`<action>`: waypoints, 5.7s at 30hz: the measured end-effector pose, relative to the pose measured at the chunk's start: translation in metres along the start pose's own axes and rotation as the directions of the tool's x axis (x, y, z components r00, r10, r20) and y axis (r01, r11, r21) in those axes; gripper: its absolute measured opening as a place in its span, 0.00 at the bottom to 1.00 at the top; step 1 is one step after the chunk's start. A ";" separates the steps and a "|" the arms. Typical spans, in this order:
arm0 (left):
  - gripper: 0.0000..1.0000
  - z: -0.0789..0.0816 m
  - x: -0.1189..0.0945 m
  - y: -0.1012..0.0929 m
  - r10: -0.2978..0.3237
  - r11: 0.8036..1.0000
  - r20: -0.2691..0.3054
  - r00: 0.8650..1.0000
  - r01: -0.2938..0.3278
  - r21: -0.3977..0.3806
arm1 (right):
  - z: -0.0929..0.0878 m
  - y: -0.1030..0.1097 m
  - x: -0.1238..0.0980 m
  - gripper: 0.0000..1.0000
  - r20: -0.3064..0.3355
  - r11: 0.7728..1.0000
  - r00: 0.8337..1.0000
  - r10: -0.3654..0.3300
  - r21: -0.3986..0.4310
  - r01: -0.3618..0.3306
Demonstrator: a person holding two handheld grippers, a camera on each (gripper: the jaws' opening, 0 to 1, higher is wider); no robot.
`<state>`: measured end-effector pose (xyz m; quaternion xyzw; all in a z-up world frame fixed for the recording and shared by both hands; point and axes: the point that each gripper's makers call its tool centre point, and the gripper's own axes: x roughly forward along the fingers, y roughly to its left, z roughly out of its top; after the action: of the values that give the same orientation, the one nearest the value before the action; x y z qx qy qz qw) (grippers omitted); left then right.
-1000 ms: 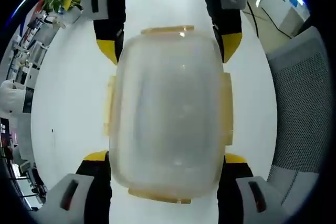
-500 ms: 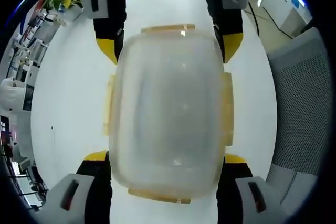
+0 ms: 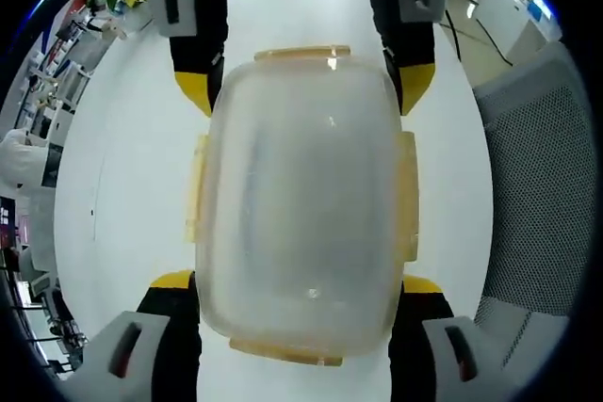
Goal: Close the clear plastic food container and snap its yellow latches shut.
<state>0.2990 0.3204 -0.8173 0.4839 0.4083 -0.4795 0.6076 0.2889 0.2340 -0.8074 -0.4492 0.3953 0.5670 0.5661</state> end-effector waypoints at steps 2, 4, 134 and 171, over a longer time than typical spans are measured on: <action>0.80 -0.005 -0.001 0.000 0.000 1.000 0.002 1.000 0.000 -0.001 | 0.005 0.000 0.001 0.74 0.006 1.000 1.000 0.002 -0.001 -0.002; 0.80 -0.010 -0.002 -0.001 0.000 1.000 0.006 1.000 0.000 -0.007 | 0.009 0.001 0.003 0.74 0.006 1.000 1.000 0.003 -0.004 -0.003; 0.86 -0.072 -0.012 0.127 0.185 0.949 0.359 0.915 -0.072 -0.306 | 0.070 -0.119 0.018 0.95 0.261 0.911 0.939 -0.223 0.400 0.105; 0.85 -0.096 -0.036 0.081 0.416 0.691 0.532 0.737 0.124 -0.712 | 0.076 -0.074 -0.004 1.00 0.438 0.640 0.719 -0.540 0.768 0.012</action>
<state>0.3675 0.4270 -0.7860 0.0442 0.2752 -0.3687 0.8868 0.3581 0.3095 -0.7774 -0.0296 0.2895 0.3804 0.8778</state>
